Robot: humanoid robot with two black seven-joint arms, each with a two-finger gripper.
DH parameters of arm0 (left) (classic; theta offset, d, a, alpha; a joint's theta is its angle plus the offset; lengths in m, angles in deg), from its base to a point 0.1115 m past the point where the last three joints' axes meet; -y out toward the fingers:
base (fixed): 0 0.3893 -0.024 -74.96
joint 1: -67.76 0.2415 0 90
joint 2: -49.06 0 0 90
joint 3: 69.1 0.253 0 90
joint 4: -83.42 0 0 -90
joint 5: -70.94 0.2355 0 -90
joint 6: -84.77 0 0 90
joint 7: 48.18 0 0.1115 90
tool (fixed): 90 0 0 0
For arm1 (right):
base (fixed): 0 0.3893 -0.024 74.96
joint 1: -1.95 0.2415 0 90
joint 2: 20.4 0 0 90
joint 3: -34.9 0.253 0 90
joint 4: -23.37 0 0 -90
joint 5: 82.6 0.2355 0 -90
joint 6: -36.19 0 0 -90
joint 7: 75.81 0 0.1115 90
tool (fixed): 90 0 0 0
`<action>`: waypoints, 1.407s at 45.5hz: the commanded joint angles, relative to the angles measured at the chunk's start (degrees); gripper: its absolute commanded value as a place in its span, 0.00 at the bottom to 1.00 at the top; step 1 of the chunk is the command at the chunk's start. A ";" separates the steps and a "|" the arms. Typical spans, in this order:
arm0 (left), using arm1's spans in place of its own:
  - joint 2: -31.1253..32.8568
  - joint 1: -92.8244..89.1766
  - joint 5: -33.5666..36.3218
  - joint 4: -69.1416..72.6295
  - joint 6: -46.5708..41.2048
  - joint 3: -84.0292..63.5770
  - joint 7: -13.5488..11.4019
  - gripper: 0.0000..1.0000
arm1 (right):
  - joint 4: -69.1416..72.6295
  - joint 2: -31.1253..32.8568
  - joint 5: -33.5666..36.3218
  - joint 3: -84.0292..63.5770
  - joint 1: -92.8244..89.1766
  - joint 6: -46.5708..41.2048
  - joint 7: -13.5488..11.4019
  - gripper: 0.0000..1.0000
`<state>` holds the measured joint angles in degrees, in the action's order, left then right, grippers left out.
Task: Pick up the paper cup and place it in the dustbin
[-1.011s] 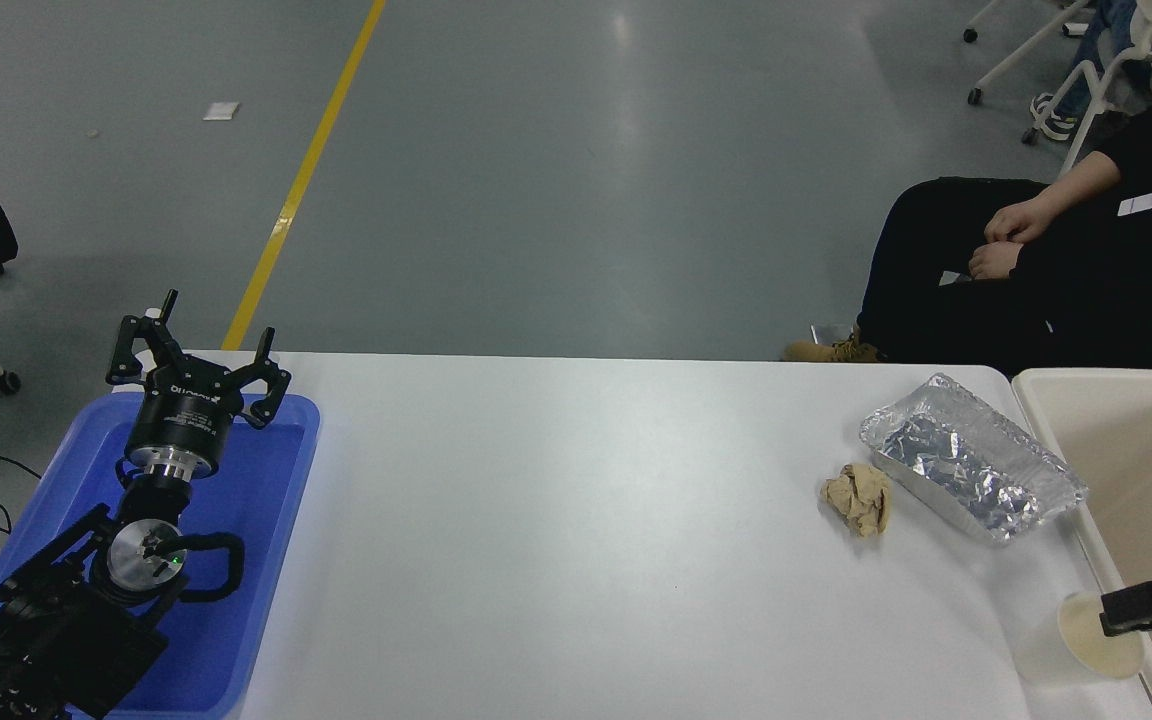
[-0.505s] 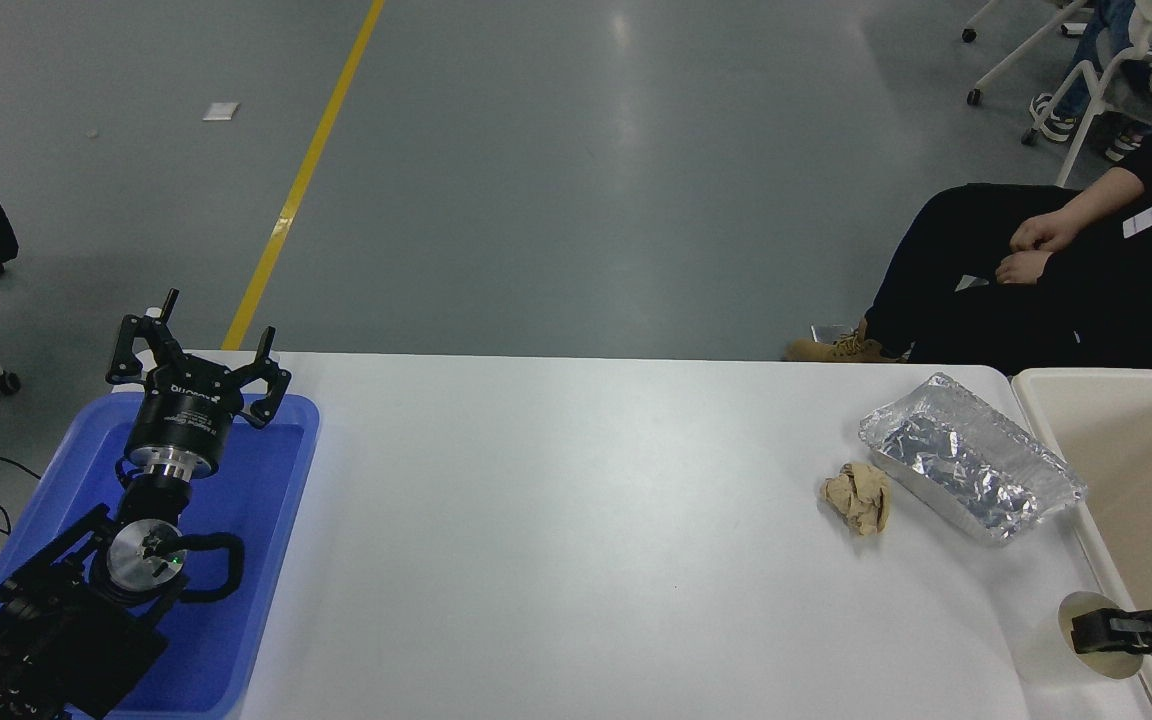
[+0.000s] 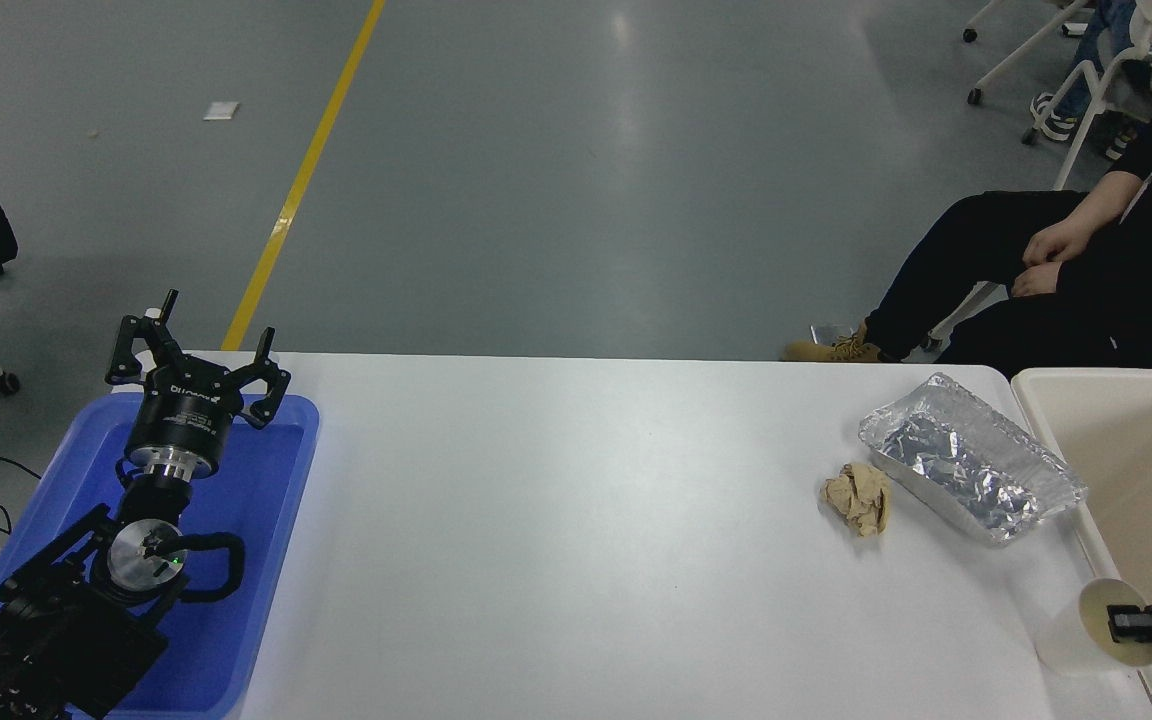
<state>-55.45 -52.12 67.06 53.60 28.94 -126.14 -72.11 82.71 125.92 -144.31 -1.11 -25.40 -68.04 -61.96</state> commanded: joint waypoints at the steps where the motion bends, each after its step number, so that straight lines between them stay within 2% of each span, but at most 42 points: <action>1: 0.00 0.00 0.01 0.03 0.02 0.09 -0.06 1.00 | 8.33 8.18 -1.83 -1.16 9.93 -2.81 0.22 0.00; 13: 0.00 0.00 0.01 0.02 0.02 0.09 0.02 1.00 | 13.00 14.17 -2.89 -1.16 25.14 -13.35 0.22 0.00; 29: 0.00 0.00 0.01 0.03 0.02 0.09 0.02 1.00 | 12.38 12.59 -3.06 -1.07 44.13 -25.05 -0.49 0.00; 55: 0.00 0.00 0.01 0.03 0.02 0.09 0.02 1.00 | 10.80 10.21 -3.50 -1.16 47.48 -25.76 -0.66 0.00; 60: 0.00 0.00 0.01 0.03 0.02 0.09 0.02 1.00 | 6.42 9.86 -3.50 -1.16 45.81 -25.23 -0.66 0.00; 64: 0.00 0.00 -0.08 0.03 0.02 0.00 0.02 1.00 | -2.96 7.67 -2.89 -1.07 41.08 -24.27 -0.66 0.00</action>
<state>-55.45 -52.12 67.07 53.61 28.92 -126.06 -72.08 91.42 136.07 -147.75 -2.26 20.68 -93.40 -62.62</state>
